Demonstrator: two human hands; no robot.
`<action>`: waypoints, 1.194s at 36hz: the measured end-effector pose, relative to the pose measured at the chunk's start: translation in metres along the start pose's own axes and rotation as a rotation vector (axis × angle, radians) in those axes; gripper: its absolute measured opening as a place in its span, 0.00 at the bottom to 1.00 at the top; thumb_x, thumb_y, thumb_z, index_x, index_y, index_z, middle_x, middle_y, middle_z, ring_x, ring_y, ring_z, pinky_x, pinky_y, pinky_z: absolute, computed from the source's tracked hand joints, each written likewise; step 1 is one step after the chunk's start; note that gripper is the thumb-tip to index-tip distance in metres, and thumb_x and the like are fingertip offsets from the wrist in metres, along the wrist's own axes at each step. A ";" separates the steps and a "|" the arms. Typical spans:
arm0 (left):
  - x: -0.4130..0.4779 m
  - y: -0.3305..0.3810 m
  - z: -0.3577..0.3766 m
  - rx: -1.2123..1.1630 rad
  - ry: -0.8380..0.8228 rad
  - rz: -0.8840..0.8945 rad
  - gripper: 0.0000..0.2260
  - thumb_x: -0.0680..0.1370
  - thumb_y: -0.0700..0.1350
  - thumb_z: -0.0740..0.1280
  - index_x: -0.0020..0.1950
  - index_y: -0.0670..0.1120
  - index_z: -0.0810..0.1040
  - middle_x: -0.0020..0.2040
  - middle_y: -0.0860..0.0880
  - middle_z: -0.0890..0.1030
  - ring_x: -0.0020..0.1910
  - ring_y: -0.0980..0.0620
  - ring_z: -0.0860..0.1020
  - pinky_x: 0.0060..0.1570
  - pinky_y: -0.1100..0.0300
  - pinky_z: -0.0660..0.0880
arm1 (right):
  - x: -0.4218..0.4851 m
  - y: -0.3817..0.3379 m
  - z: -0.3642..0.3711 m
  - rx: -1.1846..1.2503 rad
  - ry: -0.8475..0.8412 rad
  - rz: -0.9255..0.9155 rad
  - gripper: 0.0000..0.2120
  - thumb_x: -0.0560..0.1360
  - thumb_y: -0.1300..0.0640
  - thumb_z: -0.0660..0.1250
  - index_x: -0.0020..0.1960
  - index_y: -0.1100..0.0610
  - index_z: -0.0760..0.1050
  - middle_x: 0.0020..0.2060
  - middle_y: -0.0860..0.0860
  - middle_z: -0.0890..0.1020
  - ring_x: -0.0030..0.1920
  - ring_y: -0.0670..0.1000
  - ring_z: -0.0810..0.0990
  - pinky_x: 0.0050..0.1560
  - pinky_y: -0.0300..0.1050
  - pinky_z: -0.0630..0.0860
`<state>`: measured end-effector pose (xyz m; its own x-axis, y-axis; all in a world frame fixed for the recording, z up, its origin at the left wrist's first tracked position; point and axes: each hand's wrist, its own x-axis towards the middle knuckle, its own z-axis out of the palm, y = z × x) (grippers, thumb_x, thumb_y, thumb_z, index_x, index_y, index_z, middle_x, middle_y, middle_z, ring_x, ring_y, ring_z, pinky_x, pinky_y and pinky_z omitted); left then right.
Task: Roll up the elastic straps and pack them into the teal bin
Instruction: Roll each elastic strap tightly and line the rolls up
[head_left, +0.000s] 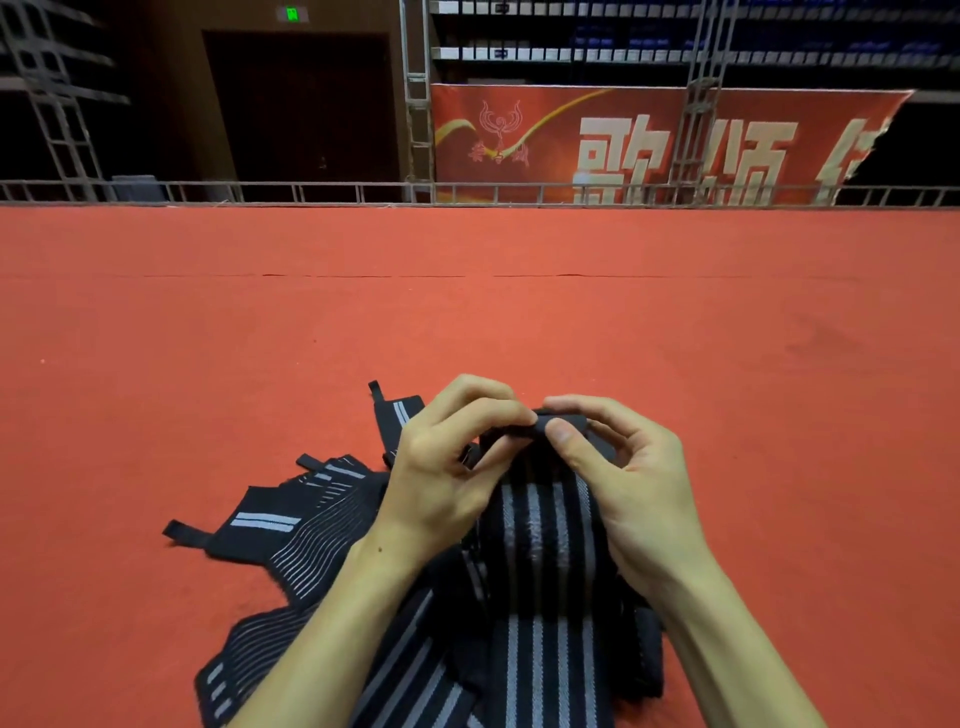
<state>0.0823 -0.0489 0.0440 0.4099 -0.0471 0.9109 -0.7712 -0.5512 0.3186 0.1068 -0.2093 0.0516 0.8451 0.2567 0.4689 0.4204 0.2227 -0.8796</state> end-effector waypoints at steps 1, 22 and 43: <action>0.001 0.001 0.000 -0.002 -0.009 -0.004 0.06 0.77 0.38 0.68 0.53 0.44 0.79 0.48 0.45 0.78 0.46 0.49 0.80 0.42 0.52 0.77 | 0.000 0.000 0.000 -0.003 0.007 -0.009 0.05 0.73 0.61 0.71 0.48 0.55 0.83 0.44 0.50 0.86 0.45 0.46 0.84 0.50 0.41 0.80; 0.005 0.013 -0.004 -0.375 -0.082 -0.429 0.09 0.69 0.47 0.76 0.47 0.55 0.82 0.58 0.52 0.76 0.64 0.46 0.75 0.56 0.55 0.78 | 0.001 -0.004 -0.009 0.062 0.008 -0.032 0.13 0.68 0.71 0.75 0.46 0.54 0.85 0.52 0.49 0.85 0.52 0.50 0.85 0.51 0.40 0.80; 0.007 0.010 -0.006 -0.210 -0.081 -0.251 0.08 0.72 0.43 0.73 0.48 0.50 0.77 0.57 0.51 0.76 0.60 0.49 0.77 0.56 0.57 0.75 | -0.002 -0.008 0.001 0.097 -0.076 0.045 0.16 0.68 0.58 0.78 0.54 0.48 0.81 0.51 0.56 0.85 0.54 0.59 0.84 0.57 0.55 0.80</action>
<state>0.0747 -0.0494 0.0548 0.6306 -0.0020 0.7761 -0.7212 -0.3710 0.5850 0.1008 -0.2107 0.0580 0.8333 0.3385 0.4370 0.3455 0.2981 -0.8898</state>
